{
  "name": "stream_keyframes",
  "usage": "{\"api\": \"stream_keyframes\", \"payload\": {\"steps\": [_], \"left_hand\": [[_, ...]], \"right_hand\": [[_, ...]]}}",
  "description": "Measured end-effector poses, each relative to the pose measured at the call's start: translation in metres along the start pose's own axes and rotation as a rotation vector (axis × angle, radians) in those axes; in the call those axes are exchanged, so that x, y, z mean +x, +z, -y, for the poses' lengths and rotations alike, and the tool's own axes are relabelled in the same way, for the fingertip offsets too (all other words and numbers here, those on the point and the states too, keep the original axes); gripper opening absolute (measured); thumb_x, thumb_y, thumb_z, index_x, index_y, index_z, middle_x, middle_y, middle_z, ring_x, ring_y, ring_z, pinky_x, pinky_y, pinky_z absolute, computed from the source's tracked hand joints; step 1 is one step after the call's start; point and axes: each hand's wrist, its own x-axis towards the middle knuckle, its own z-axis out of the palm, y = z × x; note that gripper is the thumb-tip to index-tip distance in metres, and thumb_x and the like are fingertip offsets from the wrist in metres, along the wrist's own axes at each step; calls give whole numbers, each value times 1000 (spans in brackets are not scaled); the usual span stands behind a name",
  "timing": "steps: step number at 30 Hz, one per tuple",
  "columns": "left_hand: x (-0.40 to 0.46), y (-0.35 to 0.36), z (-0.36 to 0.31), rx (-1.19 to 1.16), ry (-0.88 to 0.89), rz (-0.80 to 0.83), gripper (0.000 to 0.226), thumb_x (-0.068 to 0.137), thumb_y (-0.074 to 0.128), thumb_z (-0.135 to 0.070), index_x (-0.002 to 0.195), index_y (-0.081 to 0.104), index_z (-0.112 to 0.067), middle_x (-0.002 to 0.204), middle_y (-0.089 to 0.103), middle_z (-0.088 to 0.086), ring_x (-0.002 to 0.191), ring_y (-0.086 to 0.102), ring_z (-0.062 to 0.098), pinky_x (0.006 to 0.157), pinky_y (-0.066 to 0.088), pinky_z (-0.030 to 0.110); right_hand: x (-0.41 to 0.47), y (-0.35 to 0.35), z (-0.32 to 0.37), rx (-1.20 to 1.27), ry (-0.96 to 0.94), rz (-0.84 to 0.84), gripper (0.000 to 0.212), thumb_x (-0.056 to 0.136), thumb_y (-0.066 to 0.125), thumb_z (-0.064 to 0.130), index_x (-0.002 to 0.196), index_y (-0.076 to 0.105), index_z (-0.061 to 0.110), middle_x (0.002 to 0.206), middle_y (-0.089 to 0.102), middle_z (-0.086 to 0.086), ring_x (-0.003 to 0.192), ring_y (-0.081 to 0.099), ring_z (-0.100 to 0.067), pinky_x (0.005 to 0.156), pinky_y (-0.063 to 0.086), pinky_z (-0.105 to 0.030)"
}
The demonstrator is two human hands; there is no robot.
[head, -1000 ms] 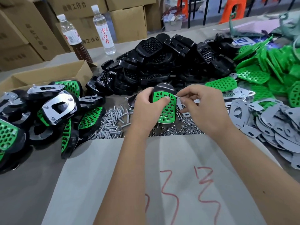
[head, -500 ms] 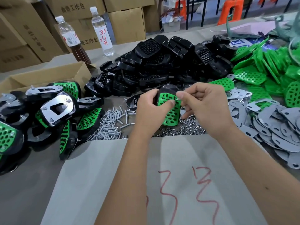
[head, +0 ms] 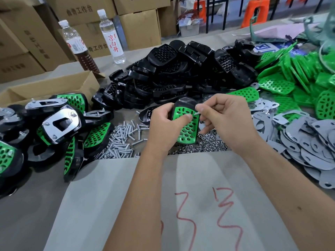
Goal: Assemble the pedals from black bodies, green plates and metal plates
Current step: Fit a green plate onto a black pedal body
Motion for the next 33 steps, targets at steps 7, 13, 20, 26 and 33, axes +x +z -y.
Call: {"api": "stream_keyframes", "payload": {"steps": [7,13,20,26,33], "left_hand": [[0,7,1,55,52,-3,26,74,73,-20,90,71,0,83,70,23,69,61,22,71,56,52],[0,11,-2,-113,-43,3,22,78,75,-19,97,76,-7,94,76,19,88,74,38,75,62,52],[0,1,-3,-220,-23,68,23,80,74,-17,101,77,-10,89,77,6,81,74,21,68,62,37],[6,-17,-6,-240,-40,-14,24,79,76,-22,101,78,-14,88,77,4,80,73,17,66,59,33],[18,-60,1,-587,-313,-581,61,84,85,-35,137,62,-14,120,72,6,106,71,26,87,61,43]], "right_hand": [[-1,7,-7,66,108,-83,21,92,79,12,74,71,4,59,64,-6,47,57,-15,47,56,-29],[-1,7,-4,15,42,-154,30,88,84,27,81,62,9,58,61,-5,36,47,-18,36,39,-24],[-1,3,1,158,253,27,15,89,80,25,85,76,12,67,63,1,57,52,-12,45,45,-22],[-5,13,0,52,76,-16,12,95,76,23,97,69,14,73,66,-9,55,55,-14,44,46,-30],[-20,51,-5,-904,-534,456,23,99,69,26,120,75,20,116,67,2,106,47,-25,93,44,-39]]}}
